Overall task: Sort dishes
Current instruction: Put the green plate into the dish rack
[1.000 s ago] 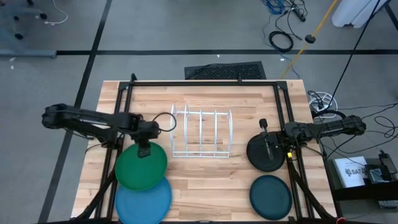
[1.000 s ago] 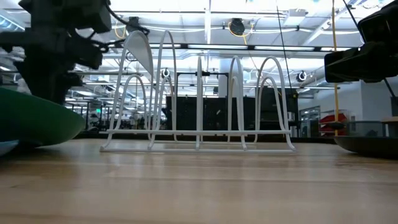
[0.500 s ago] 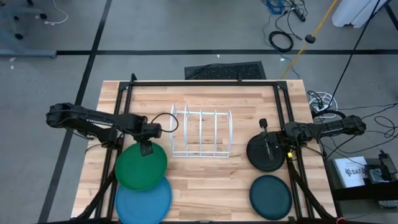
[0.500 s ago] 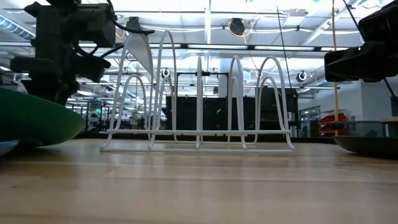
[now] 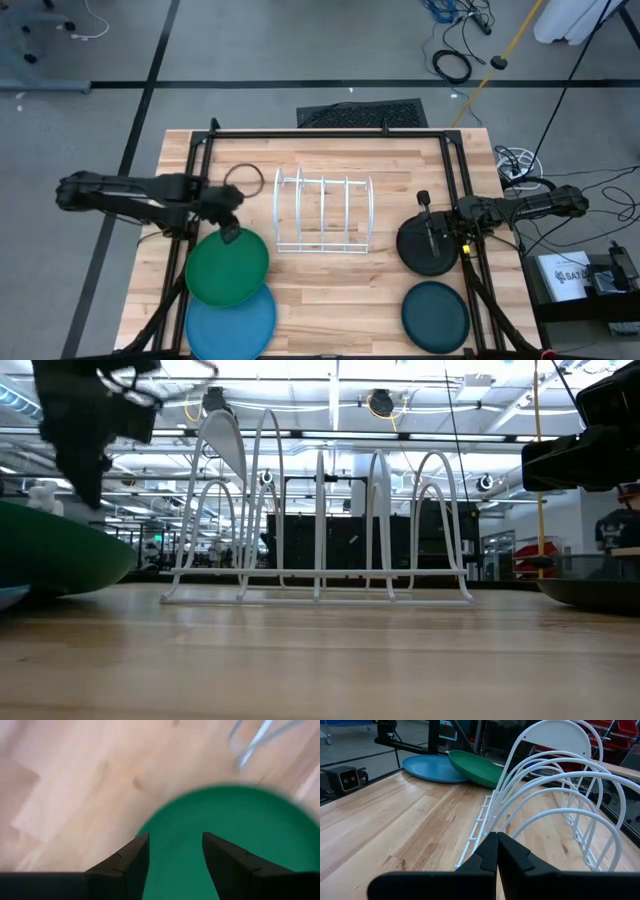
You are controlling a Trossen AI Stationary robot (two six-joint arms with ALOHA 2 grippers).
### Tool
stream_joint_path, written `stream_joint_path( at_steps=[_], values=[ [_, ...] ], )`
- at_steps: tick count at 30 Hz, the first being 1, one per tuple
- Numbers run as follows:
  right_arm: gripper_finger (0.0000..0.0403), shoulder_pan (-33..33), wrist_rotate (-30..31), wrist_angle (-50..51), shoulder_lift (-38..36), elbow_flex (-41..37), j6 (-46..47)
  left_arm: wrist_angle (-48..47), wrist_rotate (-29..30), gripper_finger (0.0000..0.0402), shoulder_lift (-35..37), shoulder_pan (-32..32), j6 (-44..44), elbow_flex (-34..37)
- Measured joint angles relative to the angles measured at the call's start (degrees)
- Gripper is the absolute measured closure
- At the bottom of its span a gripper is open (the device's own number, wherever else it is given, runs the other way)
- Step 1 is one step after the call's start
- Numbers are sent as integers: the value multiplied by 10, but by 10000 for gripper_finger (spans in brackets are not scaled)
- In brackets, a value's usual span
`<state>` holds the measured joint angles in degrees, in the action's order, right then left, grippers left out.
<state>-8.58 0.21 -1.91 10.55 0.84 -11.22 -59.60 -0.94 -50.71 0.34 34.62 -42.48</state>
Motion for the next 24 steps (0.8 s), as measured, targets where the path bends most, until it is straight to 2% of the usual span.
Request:
stream_joint_path(
  at_steps=[4,9,16,24],
  values=[
    [403,0,2,-1,0,0,38,6,45,213,56,0,58,-17],
    [403,0,25,-4,0,0,83,-37,21,213,58,-4,74,-10],
    [403,0,32,-4,0,0,108,-28,-1,202,-3,-5,113,22],
    [403,0,31,-4,0,0,124,-9,-9,200,-112,-5,90,47]
  ],
)
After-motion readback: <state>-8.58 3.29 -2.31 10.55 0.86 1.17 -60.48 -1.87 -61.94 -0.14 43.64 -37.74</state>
